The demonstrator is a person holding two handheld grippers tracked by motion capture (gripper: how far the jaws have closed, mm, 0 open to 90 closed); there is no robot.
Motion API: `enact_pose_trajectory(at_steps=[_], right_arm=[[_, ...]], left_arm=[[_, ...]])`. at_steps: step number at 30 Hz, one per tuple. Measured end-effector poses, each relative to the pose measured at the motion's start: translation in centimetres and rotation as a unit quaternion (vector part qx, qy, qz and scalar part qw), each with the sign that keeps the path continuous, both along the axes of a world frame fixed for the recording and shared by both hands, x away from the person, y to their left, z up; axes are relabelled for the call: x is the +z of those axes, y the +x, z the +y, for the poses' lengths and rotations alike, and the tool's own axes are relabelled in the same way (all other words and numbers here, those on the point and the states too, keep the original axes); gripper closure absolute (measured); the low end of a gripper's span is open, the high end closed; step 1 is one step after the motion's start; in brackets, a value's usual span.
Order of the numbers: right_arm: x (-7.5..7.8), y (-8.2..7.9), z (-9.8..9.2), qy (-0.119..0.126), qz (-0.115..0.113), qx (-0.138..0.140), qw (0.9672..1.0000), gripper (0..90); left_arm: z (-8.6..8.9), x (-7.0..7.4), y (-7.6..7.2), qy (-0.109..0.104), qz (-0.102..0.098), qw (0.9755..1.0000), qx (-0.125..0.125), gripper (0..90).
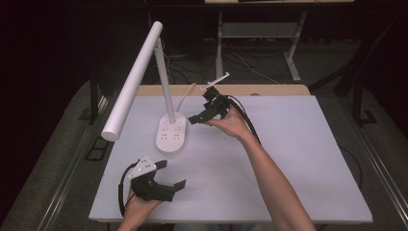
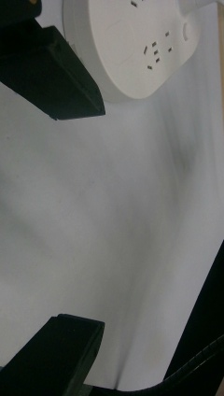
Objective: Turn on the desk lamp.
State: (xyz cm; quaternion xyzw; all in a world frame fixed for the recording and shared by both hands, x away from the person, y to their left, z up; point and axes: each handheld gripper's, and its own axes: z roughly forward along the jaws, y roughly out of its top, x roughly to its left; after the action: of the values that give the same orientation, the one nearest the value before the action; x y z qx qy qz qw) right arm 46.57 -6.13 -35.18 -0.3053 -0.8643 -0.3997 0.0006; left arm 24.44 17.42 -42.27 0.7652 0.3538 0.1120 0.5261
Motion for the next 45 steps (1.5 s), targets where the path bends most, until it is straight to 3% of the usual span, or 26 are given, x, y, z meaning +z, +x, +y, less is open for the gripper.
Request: enact_pose_trajectory(at_steps=[11,12,13,20,22,25,45], right_arm=[[-1.8,1.2,1.4,0.008,-0.001,-0.016,0.9998,1.1],[-1.9,1.2,1.5,0.018,-0.001,-0.011,0.9998,11.7],[-1.9,1.3,1.6,0.025,-0.004,-0.010,0.9996,14.0],[-2.5,2.0,2.4,0.033,-0.005,-0.014,0.9994,23.2],[-2.9,2.3,2.7,0.036,-0.002,-0.014,0.9992,30.7],[-3.1,2.5,2.9,0.034,-0.001,-0.017,0.9993,33.3],[-5.5,3.7,4.5,0.053,0.023,-0.024,0.9980,75.1]], left_arm=[[0.0,0.0,0.0,-0.001,0.001,1.0000,0.000,0.0],[0.1,0.0,0.0,-0.002,0.002,1.0000,-0.001,0.0],[0.1,0.0,0.0,-0.002,0.002,1.0000,-0.001,0.0],[0.1,0.0,0.0,-0.005,0.002,1.0000,-0.002,0.0],[0.2,0.0,0.1,-0.007,0.001,1.0000,-0.001,0.0],[0.2,0.0,0.1,-0.006,0.000,1.0000,-0.001,0.0],[0.1,0.0,0.1,-0.007,0.001,1.0000,-0.002,0.0]])
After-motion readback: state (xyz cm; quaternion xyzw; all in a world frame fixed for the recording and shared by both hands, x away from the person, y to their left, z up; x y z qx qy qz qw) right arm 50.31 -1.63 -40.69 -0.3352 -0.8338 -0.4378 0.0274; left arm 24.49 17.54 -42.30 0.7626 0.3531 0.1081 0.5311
